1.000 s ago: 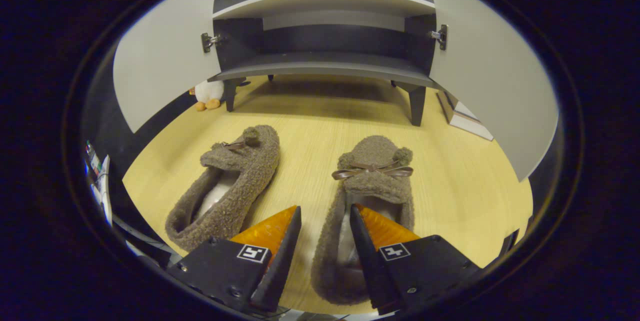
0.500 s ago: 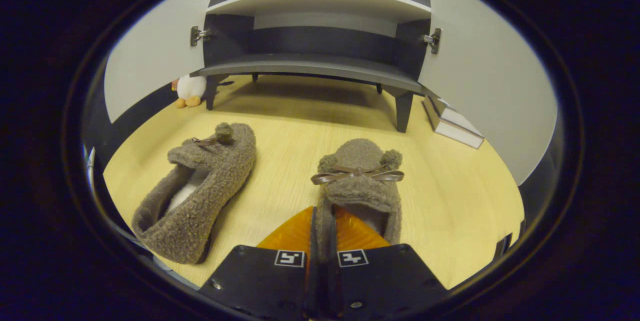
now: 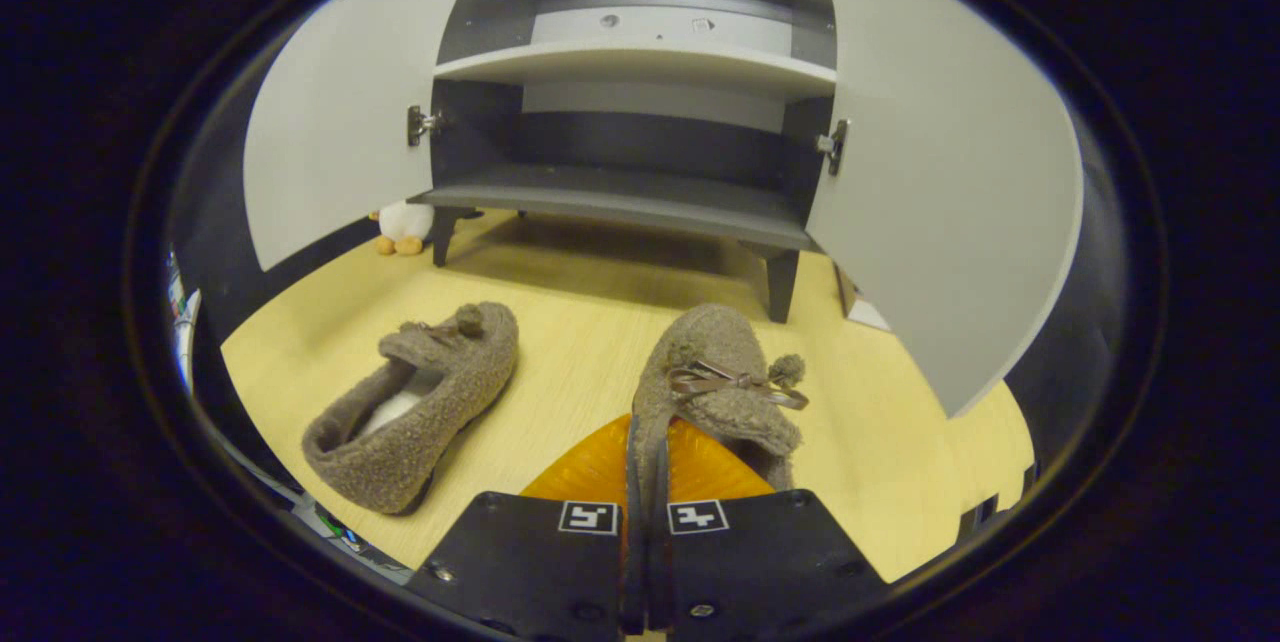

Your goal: Grab one shoe with the right hand and put it into the shoe cabinet, grab the other shoe with the left hand and put it into the shoe cabinet; then close the right door with the right hand and the left door with the left hand.

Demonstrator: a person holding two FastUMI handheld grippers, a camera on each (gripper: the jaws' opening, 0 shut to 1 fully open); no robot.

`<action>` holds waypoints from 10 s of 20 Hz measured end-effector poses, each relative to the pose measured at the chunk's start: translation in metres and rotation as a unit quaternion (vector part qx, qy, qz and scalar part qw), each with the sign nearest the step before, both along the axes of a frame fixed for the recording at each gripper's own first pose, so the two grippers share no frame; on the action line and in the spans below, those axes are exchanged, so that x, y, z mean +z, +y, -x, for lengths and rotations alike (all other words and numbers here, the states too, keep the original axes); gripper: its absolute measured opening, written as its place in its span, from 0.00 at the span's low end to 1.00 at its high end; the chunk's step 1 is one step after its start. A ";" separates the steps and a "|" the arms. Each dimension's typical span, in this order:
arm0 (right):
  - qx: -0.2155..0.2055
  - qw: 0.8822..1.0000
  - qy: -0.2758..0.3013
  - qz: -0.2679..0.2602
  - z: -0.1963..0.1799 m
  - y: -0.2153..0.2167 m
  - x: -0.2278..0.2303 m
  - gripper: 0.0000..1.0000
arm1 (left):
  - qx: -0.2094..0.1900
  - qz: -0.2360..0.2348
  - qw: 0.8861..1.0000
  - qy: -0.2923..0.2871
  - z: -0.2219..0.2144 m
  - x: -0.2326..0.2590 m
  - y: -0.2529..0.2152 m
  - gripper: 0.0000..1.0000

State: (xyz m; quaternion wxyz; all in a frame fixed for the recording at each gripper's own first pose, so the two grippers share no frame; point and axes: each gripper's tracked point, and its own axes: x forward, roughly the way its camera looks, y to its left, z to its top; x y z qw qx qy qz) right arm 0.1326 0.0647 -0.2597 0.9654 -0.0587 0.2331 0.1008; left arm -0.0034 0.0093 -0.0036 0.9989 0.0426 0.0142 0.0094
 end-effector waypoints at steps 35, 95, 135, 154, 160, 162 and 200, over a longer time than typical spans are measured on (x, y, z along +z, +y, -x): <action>-0.015 0.997 -0.009 0.070 -0.293 0.096 0.271 0.58 | 0.049 -0.009 0.999 0.008 0.004 -0.011 0.021 0.95; -0.046 0.985 -0.166 -0.007 0.083 -0.052 0.149 0.87 | -0.015 0.039 0.924 0.381 -0.073 -0.334 0.007 0.80; -0.044 0.987 -0.153 -0.026 0.072 -0.054 0.156 0.87 | 0.053 0.047 0.948 0.309 -0.398 -0.046 -0.058 0.04; -0.033 0.988 -0.143 -0.043 0.078 -0.040 0.152 0.87 | 0.007 0.090 0.966 0.244 -0.310 0.025 -0.064 0.94; -0.035 0.987 -0.147 -0.058 0.080 -0.041 0.156 0.87 | -0.042 0.064 0.988 0.137 -0.225 0.033 -0.069 0.95; -0.038 0.985 -0.156 -0.059 0.079 -0.045 0.160 0.87 | -0.044 0.062 0.990 0.115 -0.193 0.027 -0.066 0.95; -0.122 0.958 -0.239 -0.096 -0.059 -0.267 0.388 0.98 | 0.024 -0.030 0.999 0.027 0.014 -0.036 -0.013 0.95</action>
